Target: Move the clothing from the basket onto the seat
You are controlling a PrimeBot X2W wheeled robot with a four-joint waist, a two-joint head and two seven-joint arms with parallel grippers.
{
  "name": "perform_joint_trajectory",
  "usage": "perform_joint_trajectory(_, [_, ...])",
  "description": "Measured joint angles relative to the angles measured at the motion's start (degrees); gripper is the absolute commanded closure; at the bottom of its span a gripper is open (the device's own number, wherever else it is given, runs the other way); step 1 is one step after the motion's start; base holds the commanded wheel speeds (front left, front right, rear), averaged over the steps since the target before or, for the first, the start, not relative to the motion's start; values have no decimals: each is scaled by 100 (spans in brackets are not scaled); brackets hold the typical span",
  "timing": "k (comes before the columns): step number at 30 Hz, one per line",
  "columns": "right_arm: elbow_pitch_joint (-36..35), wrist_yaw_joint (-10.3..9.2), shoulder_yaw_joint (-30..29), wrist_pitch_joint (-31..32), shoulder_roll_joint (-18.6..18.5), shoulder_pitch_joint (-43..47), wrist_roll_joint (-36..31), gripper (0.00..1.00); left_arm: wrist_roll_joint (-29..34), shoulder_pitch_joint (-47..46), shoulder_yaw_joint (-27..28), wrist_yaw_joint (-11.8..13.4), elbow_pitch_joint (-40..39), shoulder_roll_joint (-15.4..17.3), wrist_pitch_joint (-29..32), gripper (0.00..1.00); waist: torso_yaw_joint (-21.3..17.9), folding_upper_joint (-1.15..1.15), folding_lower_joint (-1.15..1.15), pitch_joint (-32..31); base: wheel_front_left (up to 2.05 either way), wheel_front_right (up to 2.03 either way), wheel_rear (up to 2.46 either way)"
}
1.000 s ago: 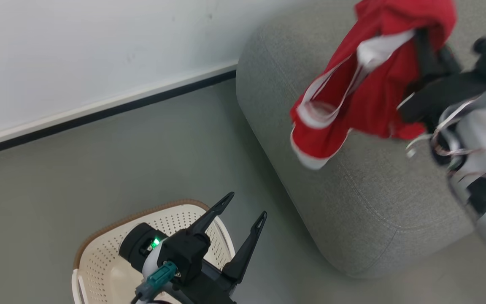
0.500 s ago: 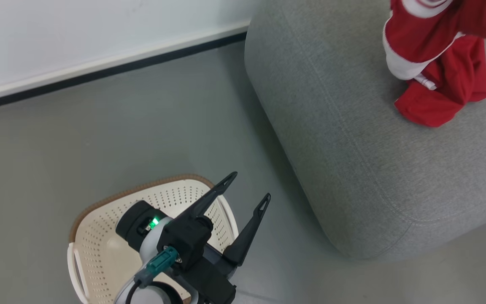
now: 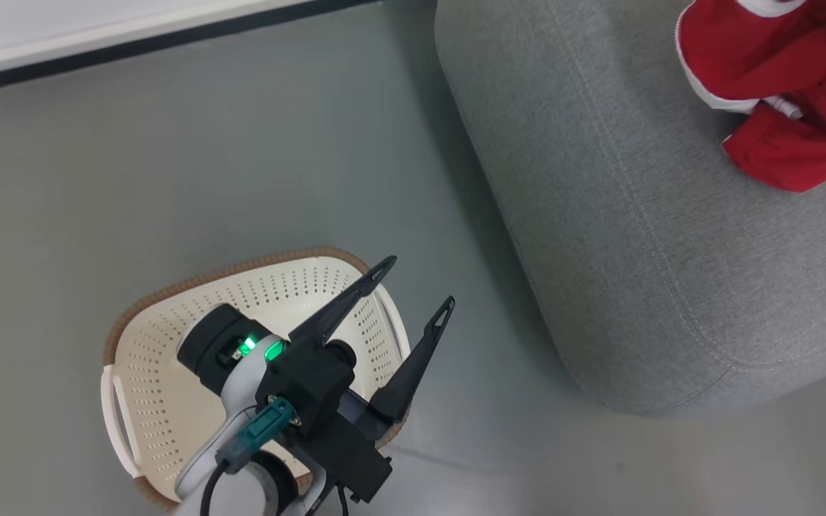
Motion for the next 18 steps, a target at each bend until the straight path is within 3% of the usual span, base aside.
perform_joint_trajectory(10, [687,-38,-110,1,249,460,219,100,34,-226,-46,-45,-9,16,52,0,51,0,0,371,0,0,0])
perform_joint_trajectory(18, [1035,56,-219,1,328,482,298,100,34,-341,-144,-55,-9,18,76,0,162,-1,0,560,0,0,0])
